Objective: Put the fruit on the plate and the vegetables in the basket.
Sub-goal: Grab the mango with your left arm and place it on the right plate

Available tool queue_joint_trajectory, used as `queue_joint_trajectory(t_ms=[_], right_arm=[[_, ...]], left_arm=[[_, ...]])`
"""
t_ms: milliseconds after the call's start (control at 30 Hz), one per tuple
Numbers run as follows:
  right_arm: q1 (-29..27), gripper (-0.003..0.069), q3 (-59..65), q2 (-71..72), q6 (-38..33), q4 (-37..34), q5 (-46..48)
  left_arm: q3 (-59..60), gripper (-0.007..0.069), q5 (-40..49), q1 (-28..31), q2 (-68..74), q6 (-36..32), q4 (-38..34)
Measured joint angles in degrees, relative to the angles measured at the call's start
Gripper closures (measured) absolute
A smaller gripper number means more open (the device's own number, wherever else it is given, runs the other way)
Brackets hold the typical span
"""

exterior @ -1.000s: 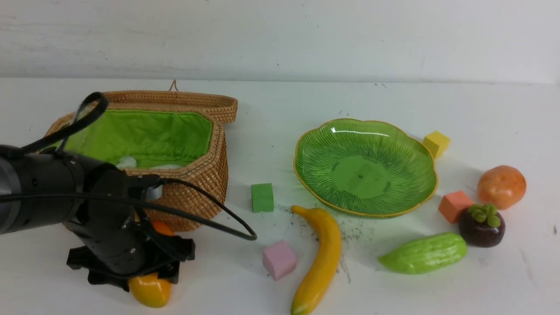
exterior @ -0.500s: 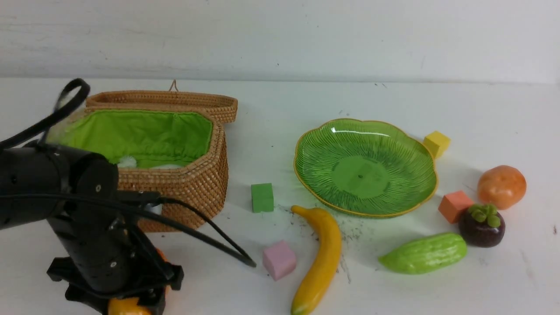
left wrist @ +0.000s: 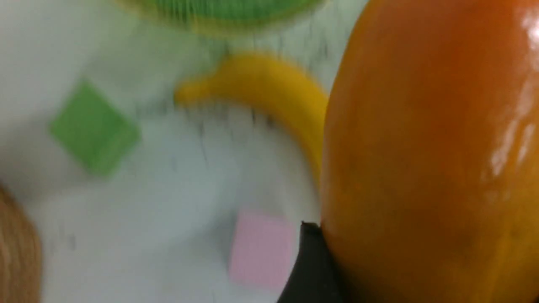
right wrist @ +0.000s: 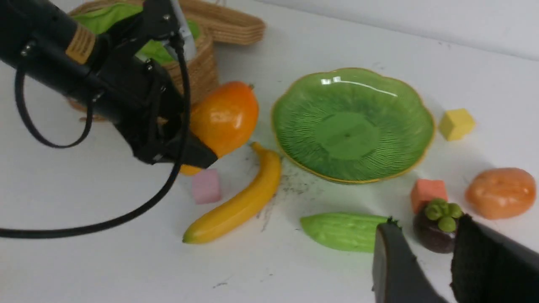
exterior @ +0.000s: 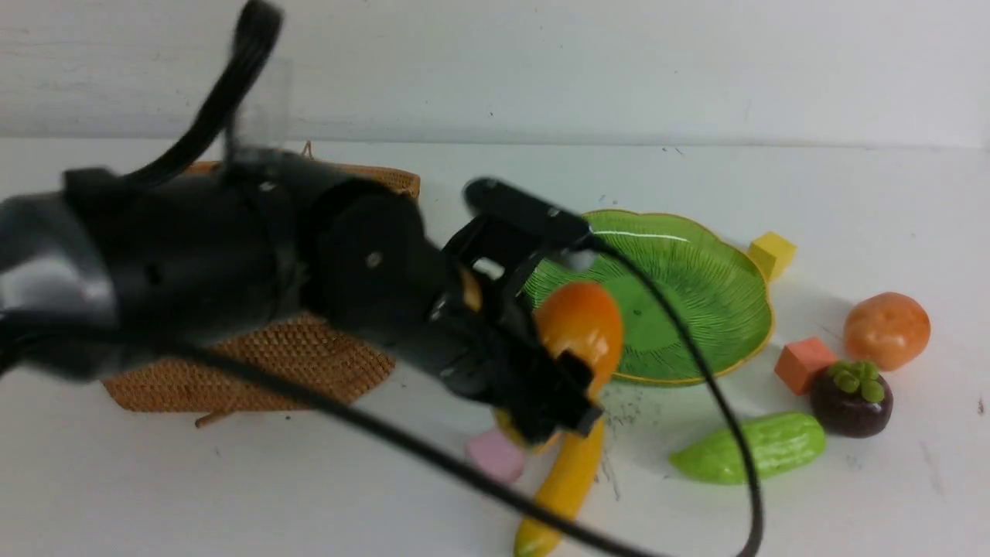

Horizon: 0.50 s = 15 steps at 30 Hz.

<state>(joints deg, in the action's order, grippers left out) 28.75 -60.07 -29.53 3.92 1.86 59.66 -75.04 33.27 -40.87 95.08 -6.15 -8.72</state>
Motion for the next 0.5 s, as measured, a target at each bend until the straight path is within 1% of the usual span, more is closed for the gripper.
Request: queue_joint_trajectory(t_ms=[133,300,400,467,500], right_arm=[[0.0,0.0438,0.0,0.0,2.1,1.5,1.1],[0.0,0.0438,0.0,0.0,2.3,1.5,1.3],[0.0,0.0436,0.0,0.0,2.4,1.5,1.6],[0.0,0.0436,0.0,0.0,2.4,1.3,1.9],[0.0,0.0436,0.0,0.0,2.4,1.3,2.1]], left_arm=[[-14.6,0.0085,-0.2,0.8,11.6,-2.3,0.2],[-30.2,0.0085,4.0,1.6,24.9,-2.8,2.6],[-37.1,0.0076,6.5,1.7,31.1,-0.9,6.1],[-39.5,0.0049,7.2,1.7,33.1,0.9,8.2],[-40.5,0.0022,7.3,1.7,33.9,2.4,9.4]])
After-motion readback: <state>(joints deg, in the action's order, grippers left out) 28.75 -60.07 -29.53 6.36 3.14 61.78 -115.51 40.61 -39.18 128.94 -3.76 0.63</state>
